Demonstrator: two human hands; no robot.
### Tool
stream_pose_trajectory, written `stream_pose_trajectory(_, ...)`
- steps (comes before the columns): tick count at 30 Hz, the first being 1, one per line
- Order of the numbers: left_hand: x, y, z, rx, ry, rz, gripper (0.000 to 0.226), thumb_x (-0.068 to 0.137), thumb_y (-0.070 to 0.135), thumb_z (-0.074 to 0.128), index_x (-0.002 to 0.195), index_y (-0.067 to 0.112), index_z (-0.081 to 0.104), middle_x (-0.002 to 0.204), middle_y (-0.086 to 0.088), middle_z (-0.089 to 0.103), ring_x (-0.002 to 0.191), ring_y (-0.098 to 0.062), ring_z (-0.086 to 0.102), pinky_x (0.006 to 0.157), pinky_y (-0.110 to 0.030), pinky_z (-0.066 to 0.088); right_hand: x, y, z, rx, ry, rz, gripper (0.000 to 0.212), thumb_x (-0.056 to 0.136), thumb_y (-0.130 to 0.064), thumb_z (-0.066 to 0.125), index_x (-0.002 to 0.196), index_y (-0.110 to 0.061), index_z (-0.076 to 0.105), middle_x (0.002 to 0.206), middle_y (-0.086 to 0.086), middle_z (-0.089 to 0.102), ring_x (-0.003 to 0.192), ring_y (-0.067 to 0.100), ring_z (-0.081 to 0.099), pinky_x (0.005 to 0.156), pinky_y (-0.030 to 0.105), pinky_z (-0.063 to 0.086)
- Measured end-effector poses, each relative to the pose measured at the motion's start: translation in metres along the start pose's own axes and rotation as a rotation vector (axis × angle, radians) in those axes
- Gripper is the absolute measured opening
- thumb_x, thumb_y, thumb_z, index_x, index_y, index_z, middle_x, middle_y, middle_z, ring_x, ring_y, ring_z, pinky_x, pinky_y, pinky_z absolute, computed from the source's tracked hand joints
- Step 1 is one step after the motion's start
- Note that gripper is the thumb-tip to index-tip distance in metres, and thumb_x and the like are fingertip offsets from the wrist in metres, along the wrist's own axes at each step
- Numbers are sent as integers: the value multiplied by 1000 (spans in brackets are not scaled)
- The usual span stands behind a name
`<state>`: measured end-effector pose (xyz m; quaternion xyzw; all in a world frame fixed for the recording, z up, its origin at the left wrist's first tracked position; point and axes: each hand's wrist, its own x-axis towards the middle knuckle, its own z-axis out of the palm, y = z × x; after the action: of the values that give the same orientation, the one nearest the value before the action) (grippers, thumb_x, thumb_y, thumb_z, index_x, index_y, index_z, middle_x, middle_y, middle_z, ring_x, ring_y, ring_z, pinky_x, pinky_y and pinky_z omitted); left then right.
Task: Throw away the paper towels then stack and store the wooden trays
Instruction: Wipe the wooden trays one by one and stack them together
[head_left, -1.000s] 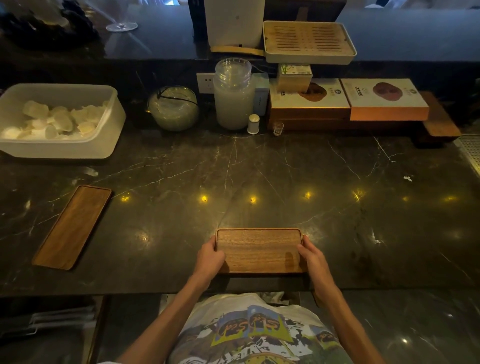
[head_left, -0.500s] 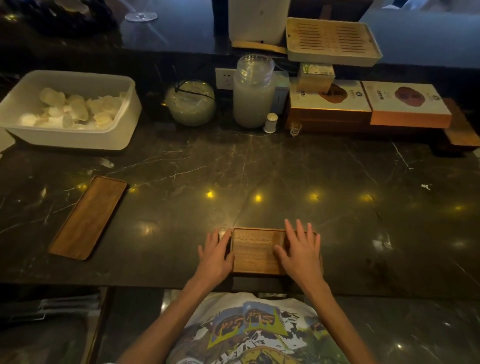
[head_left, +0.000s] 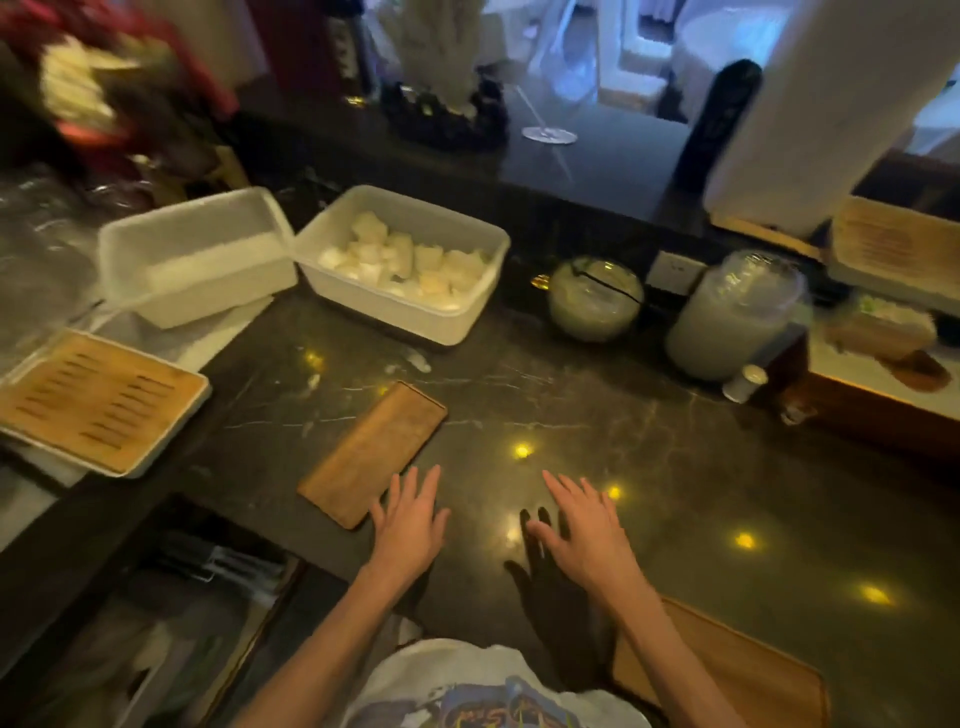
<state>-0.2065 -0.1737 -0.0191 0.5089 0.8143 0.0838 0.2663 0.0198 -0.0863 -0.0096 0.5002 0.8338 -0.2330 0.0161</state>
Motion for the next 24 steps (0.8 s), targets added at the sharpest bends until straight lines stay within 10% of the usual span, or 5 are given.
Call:
stream_pose_trajectory(14,37,-146,-54,-186,95,-485,33,96,28,48,120,5,49,119,-19,62,110,-36,60,86,-41,47,198,-164,17,100,-192,-56,53,94,-29,56,144,-20,42,142,8,53,131,27,49,107,43,43)
stream_pose_trajectory(18,46,-158,-54,-541,-63,-604,32,96,26,52,120,6,45,114,-16,58,104,-34,61,81,-40,55,216,-169,30,151,-311,75,72,95,-27,56,154,-12,18,157,13,28,145,30,26,119,43,24)
stream_pose_trajectory(24,51,-159,-49,-1081,-87,-754,28,96,11,54,115,16,34,108,-15,55,81,-22,59,64,-33,56,203,-155,31,304,-239,285,37,92,-18,55,129,-12,56,127,10,61,115,26,58,99,40,50)
